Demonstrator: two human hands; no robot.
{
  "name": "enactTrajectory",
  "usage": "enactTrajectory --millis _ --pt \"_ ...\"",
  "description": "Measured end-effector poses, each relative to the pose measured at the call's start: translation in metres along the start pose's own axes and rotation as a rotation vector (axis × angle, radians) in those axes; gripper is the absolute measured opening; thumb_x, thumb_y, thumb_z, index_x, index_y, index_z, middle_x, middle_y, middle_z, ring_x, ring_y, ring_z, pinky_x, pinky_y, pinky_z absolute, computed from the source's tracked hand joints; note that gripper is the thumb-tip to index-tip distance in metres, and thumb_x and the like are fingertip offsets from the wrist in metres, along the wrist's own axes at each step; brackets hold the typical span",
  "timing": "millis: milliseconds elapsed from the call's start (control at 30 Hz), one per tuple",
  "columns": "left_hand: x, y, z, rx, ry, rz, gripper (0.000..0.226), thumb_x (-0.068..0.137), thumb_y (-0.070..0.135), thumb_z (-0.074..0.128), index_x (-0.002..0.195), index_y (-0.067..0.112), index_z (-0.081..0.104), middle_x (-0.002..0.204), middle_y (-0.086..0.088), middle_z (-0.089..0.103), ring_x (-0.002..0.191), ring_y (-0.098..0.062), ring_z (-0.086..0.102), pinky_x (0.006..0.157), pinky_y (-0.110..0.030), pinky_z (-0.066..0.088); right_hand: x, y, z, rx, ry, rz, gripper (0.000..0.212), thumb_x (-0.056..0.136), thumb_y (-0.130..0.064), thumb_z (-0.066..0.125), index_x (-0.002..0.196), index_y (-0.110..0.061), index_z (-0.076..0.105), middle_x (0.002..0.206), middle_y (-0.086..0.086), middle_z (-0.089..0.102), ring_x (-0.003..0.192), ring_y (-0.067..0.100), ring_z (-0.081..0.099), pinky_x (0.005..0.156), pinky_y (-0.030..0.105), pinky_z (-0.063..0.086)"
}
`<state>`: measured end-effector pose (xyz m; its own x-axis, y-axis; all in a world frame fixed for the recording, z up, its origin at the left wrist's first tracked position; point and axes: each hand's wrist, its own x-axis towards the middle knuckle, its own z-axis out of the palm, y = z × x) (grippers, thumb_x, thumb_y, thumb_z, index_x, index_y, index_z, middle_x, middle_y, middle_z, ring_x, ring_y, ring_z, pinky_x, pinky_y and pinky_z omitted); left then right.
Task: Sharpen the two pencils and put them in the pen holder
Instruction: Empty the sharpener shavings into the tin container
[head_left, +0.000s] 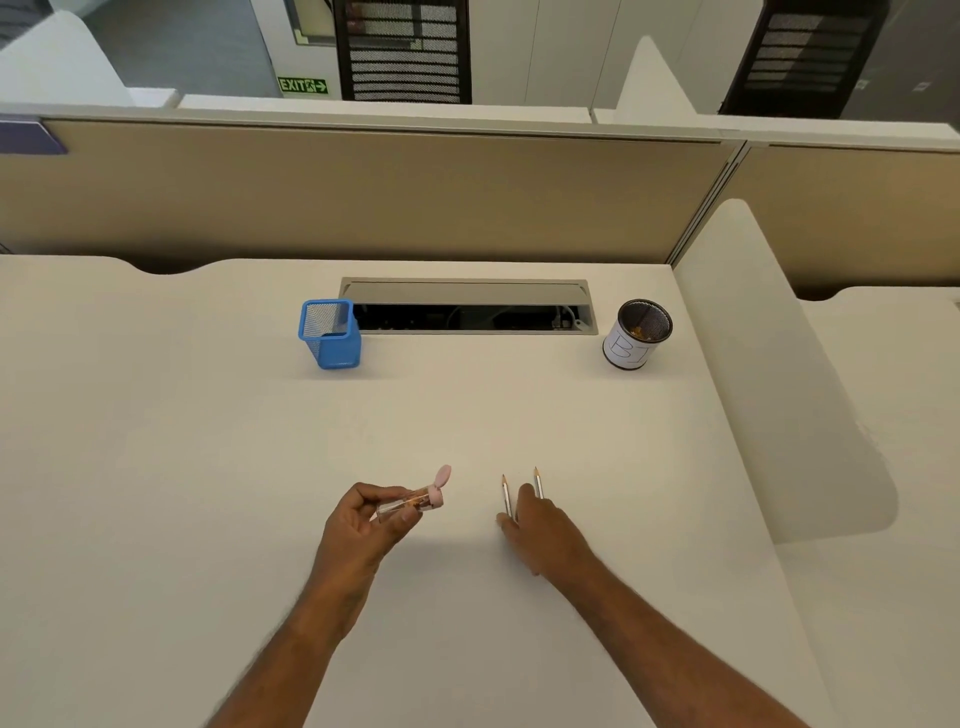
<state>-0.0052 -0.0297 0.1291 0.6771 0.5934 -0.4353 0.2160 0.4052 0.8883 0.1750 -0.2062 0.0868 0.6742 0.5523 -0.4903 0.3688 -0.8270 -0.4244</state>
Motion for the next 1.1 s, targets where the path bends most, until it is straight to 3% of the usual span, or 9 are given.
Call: enactTrajectory --millis 133,233,300,367,467,567,733,1000,1100 --pt "-0.002 0.001 0.009 0.001 0.015 -0.005 0.056 0.072 0.037 0.095 0.114 0.008 0.07 0.119 -0.015 0.083 0.124 -0.039 0.074 0.116 -0.056 0.053 -0.017 -0.01 -0.022 0.261 0.039 -0.153 0.026 0.1 -0.035 0.064 0.114 -0.022 0.048 0.088 -0.008 0.063 0.08 0.023 0.066 0.078 0.042 0.056" --pt "-0.005 0.004 0.019 -0.036 0.023 -0.022 0.063 0.069 0.039 0.095 0.113 0.004 0.068 0.118 -0.017 0.083 0.122 -0.041 0.075 0.113 -0.053 0.056 -0.035 -0.028 -0.045 0.536 0.008 -0.29 0.054 0.09 -0.033 0.08 0.132 -0.041 0.048 0.123 -0.019 0.062 0.106 0.002 0.066 0.084 0.03 0.057" --pt "-0.007 0.007 0.027 -0.054 -0.001 -0.024 0.063 0.074 0.04 0.096 0.115 0.001 0.067 0.119 -0.018 0.083 0.119 -0.038 0.077 0.111 -0.051 0.056 -0.046 -0.037 -0.055 0.608 0.016 -0.376 0.071 0.085 -0.031 0.086 0.141 -0.045 0.045 0.141 -0.025 0.055 0.126 -0.001 0.06 0.087 0.027 0.059" --pt "-0.008 0.009 0.033 -0.096 -0.032 -0.032 0.055 0.087 0.03 0.091 0.117 -0.006 0.063 0.119 -0.021 0.083 0.117 -0.037 0.079 0.11 -0.048 0.058 -0.052 -0.042 -0.06 0.612 0.033 -0.437 0.074 0.084 -0.031 0.088 0.143 -0.047 0.046 0.148 -0.026 0.052 0.133 0.0 0.055 0.091 0.025 0.059" --pt "-0.01 0.015 0.041 -0.157 -0.073 -0.042 0.046 0.09 0.022 0.079 0.116 -0.01 0.058 0.119 -0.023 0.082 0.116 -0.036 0.079 0.103 -0.038 0.064 -0.054 -0.046 -0.064 0.636 0.096 -0.485 0.063 0.087 -0.026 0.086 0.139 -0.042 0.055 0.139 -0.024 0.058 0.131 0.005 0.059 0.089 0.025 0.059" --pt "-0.012 0.019 0.047 -0.201 -0.087 -0.051 0.035 0.091 0.02 0.077 0.109 -0.005 0.061 0.114 -0.024 0.082 0.114 -0.036 0.08 0.096 -0.033 0.066 -0.055 -0.049 -0.068 0.691 0.189 -0.483 0.046 0.087 -0.022 0.086 0.126 -0.033 0.064 0.123 -0.02 0.066 0.118 0.011 0.067 0.076 0.019 0.059" --pt "-0.017 0.023 0.056 -0.24 -0.093 -0.066 0.033 0.089 0.019 0.077 0.108 -0.003 0.062 0.109 -0.027 0.08 0.11 -0.035 0.082 0.09 -0.029 0.067 -0.06 -0.046 -0.07 0.702 0.259 -0.481 0.022 0.09 -0.016 0.082 0.106 -0.026 0.071 0.108 -0.013 0.071 0.109 0.013 0.072 0.083 0.036 0.063" --pt "-0.016 0.022 0.064 -0.201 -0.14 -0.062 0.035 0.093 0.02 0.076 0.111 -0.007 0.062 0.113 -0.032 0.079 0.115 -0.041 0.079 0.095 -0.035 0.067 -0.063 -0.048 -0.066 0.878 0.317 -0.425 0.017 0.092 -0.012 0.08 0.103 -0.025 0.083 0.108 -0.008 0.074 0.099 0.023 0.075 0.07 0.047 0.065" --pt "-0.016 0.021 0.066 -0.165 -0.152 -0.073 0.043 0.092 0.026 0.075 0.114 -0.009 0.063 0.112 -0.029 0.081 0.114 -0.04 0.08 0.096 -0.036 0.067 -0.063 -0.046 -0.064 0.883 0.321 -0.399 0.017 0.092 -0.015 0.081 0.103 -0.028 0.083 0.11 -0.009 0.076 0.103 0.019 0.076 0.074 0.045 0.063"
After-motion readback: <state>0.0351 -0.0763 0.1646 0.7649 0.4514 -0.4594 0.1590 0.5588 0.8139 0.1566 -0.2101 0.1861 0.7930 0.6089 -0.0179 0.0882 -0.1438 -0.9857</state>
